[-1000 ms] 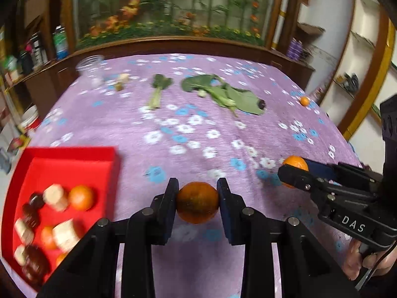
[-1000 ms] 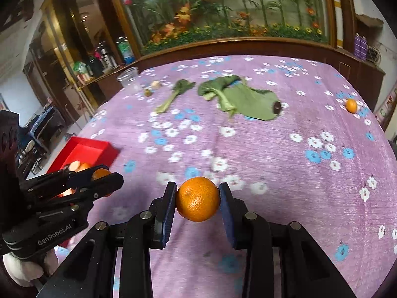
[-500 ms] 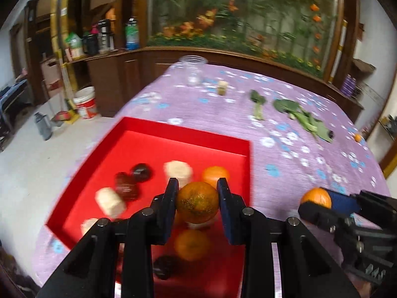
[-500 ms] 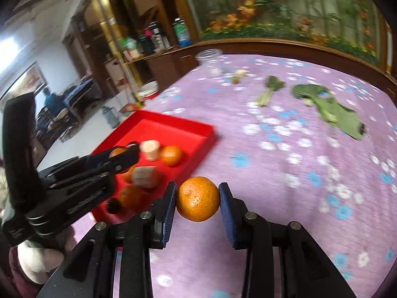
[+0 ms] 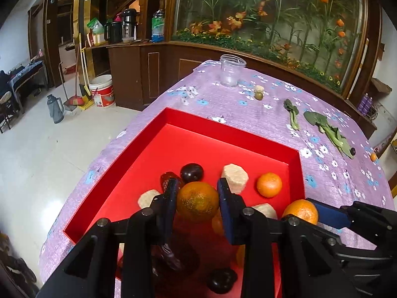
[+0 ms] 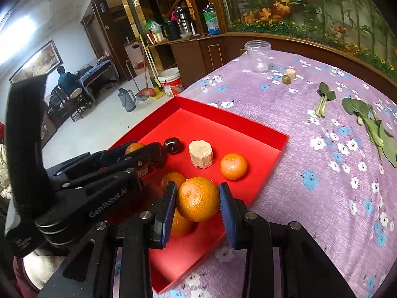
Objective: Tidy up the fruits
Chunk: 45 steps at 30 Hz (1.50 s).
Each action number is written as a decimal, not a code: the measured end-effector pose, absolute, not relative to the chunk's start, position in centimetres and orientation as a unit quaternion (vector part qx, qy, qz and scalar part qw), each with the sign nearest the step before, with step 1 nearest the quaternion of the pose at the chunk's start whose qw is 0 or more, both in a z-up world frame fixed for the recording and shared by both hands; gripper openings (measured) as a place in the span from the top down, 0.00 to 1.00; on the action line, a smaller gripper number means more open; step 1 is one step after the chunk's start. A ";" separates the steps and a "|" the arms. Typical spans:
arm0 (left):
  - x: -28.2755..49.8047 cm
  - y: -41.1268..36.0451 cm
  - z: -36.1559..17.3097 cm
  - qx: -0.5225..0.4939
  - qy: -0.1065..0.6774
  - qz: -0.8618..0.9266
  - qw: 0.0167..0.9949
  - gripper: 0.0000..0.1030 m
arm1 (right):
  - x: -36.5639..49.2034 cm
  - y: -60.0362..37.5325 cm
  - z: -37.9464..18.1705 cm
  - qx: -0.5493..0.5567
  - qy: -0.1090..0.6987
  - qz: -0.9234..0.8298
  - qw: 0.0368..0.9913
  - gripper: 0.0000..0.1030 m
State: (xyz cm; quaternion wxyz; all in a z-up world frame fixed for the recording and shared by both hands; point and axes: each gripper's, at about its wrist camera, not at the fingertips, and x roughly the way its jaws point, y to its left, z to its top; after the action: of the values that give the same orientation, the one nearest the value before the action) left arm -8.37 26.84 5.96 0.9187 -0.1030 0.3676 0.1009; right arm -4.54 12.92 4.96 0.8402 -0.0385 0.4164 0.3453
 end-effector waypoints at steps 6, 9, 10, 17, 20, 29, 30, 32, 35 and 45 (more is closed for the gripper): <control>-8.1 28.0 5.5 -0.120 0.369 0.112 0.915 0.67 | -3.5 13.3 3.9 -0.037 0.427 0.338 0.838 0.63; -8.2 28.4 5.6 -0.127 0.363 0.114 0.916 0.45 | -3.3 13.3 3.9 -0.029 0.424 0.340 0.839 0.61; -8.2 28.4 5.7 -0.128 0.360 0.114 0.917 0.43 | -3.3 13.3 3.9 -0.028 0.424 0.340 0.839 0.61; -8.2 27.9 6.1 -0.125 0.356 0.115 0.919 0.30 | -3.6 13.0 3.9 -0.010 0.428 0.348 0.834 0.58; -8.4 27.8 6.3 -0.125 0.352 0.118 0.920 0.29 | -4.0 12.9 4.2 -0.005 0.430 0.356 0.830 0.58; -10.7 25.9 7.1 -0.099 0.335 0.129 0.928 0.22 | -7.4 11.5 5.3 -0.023 0.402 0.333 0.853 0.46; -11.1 25.5 7.1 -0.091 0.335 0.128 0.929 0.22 | -7.8 11.0 5.4 -0.027 0.392 0.314 0.864 0.39; -12.1 24.5 7.1 -0.078 0.330 0.131 0.932 0.21 | -9.0 10.1 5.3 -0.045 0.372 0.278 0.884 0.35; -13.6 23.2 7.3 -0.051 0.316 0.141 0.937 0.21 | -10.2 9.0 5.1 -0.052 0.357 0.254 0.897 0.34; -17.3 20.2 9.0 -0.012 0.260 0.169 0.951 0.10 | -13.8 6.6 4.7 -0.050 0.320 0.225 0.919 0.28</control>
State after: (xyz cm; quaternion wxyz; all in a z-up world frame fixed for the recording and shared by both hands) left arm -17.29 20.20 9.01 0.9506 -0.0125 0.2600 0.1690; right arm -13.83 6.63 4.65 0.9189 -0.0500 0.3204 0.2246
